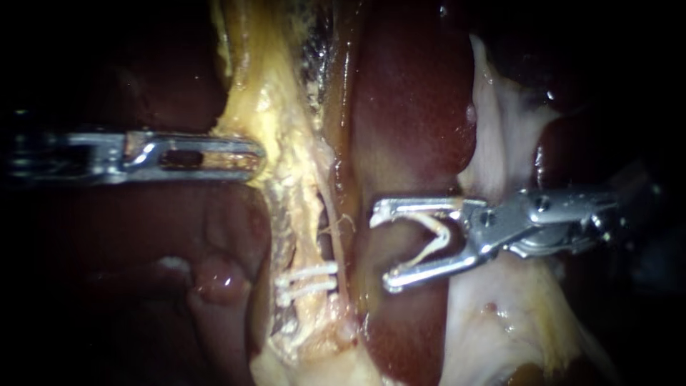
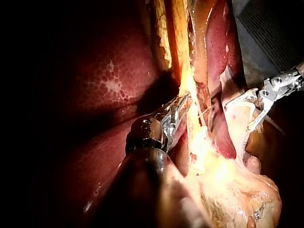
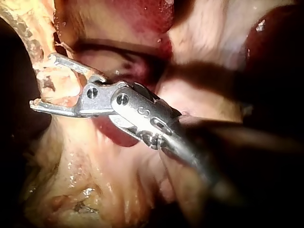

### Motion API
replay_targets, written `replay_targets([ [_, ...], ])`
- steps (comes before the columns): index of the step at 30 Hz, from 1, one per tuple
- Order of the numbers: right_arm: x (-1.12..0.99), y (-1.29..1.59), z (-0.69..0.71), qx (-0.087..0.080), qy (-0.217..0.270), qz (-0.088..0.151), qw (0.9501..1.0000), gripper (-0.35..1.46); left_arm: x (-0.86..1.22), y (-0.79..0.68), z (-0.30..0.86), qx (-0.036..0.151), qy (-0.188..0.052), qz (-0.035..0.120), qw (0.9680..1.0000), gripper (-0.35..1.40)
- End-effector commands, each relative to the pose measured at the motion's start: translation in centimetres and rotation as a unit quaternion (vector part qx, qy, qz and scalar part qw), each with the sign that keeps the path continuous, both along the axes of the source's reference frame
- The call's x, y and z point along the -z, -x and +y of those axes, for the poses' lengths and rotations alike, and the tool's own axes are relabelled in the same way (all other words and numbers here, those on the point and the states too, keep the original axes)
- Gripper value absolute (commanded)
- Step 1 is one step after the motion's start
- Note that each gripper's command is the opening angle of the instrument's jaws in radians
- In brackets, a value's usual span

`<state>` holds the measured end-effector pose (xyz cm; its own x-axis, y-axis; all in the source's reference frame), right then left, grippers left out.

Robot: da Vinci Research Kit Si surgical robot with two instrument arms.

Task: Clipping third clip left tube

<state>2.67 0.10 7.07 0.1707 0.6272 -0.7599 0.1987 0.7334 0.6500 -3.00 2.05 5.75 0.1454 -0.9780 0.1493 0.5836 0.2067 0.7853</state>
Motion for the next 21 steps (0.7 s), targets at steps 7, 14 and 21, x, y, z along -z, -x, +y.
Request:
replay_targets([
  [7, -0.16, -0.21, -0.04, 0.009, -0.042, -0.014, 0.999, 0.59, 0.39, -0.07, 0.02, 0.009, 0.009, -0.013, 0.9998, -0.35],
  [14, -0.29, -0.35, -0.03, 0.011, -0.06, -0.022, 0.9979, 0.59, 0.55, -0.07, -0.01, 0.012, 0.011, -0.015, 0.9998, -0.35],
  [21, -0.43, -0.5, -0.04, 0.017, -0.068, -0.024, 0.9973, 0.58, 0.55, -0.1, -0.01, 0.011, 0.011, -0.015, 0.9998, -0.35],
])
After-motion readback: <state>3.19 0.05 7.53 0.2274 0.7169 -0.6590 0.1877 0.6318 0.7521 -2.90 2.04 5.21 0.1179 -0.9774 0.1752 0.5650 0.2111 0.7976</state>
